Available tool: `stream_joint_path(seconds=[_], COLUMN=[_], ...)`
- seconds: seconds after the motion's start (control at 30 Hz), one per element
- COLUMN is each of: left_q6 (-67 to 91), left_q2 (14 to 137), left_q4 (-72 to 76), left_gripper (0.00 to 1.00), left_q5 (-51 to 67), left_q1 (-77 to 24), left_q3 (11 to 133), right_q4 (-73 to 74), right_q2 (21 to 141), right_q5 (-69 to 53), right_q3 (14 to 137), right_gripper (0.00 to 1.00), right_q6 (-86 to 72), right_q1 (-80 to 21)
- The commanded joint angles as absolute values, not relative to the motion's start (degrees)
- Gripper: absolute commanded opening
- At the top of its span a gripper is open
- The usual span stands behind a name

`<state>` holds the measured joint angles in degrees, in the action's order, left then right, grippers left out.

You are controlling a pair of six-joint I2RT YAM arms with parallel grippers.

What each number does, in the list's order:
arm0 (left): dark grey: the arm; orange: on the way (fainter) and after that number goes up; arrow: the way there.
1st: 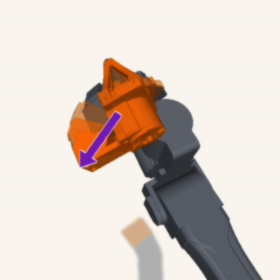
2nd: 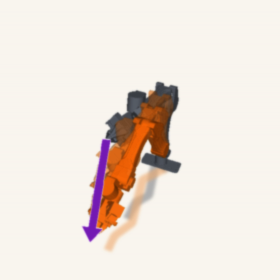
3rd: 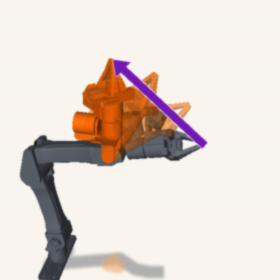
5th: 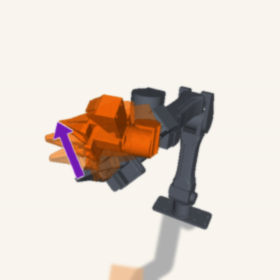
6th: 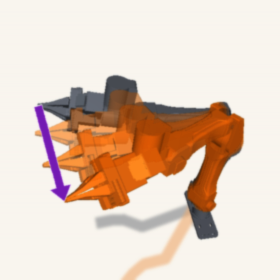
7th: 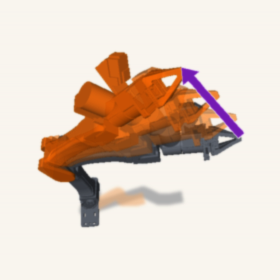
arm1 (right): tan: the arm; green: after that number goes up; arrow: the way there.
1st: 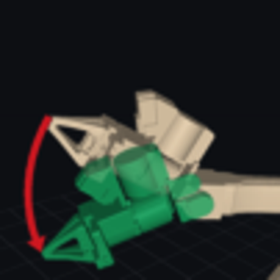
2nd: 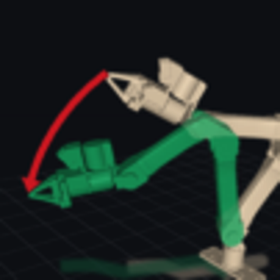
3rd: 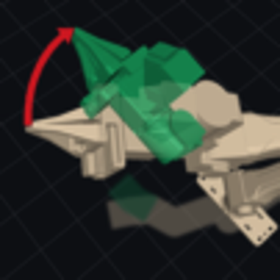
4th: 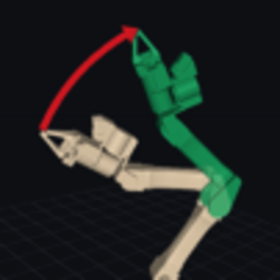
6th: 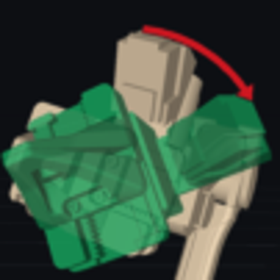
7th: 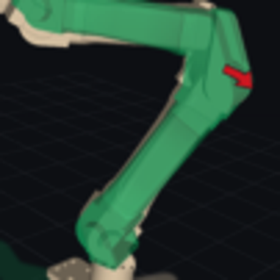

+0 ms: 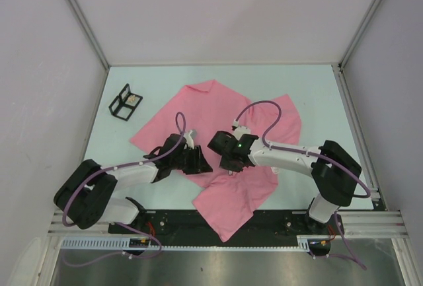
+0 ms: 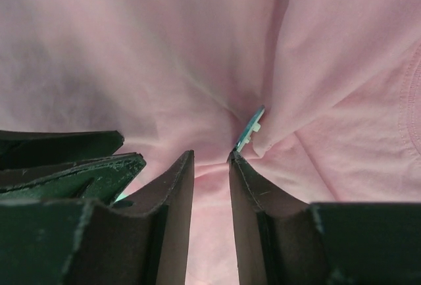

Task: Remove the brooch from the garment

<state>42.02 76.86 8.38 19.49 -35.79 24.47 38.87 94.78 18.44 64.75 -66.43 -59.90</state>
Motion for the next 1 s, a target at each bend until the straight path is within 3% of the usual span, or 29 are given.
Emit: stream_joint_path(seconds=[0.0,0.37,0.6,0.77,0.97], left_q6=[41.0,40.1,40.5,41.0,42.4], left_q2=[75.2,73.7,74.2,74.2,74.7], left_q4=[11.8,10.2,10.0,9.4,9.6], left_gripper=[0.43,0.44,0.44,0.44,0.44], left_q5=[18.1,16.9,17.4,17.0,18.5], left_q1=[-35.2,-35.0,-34.6,-34.2,-30.7], left_q3=[24.3,24.5,24.4,24.4,23.3], right_q4=[43.7,46.2,46.0,44.7,34.8], right_q2=[96.6,98.3,98.7,98.0,91.0], right_q5=[22.0,21.9,22.7,22.0,20.6], right_q3=[68.3,69.4,69.3,68.7,60.1], right_gripper=[0.33,0.31,0.19,0.01,0.00], right_q6=[-68.8,-69.1,-69.0,-68.1,-68.2], right_q1=[-60.6,-60.5,-59.8,-59.4,-59.2])
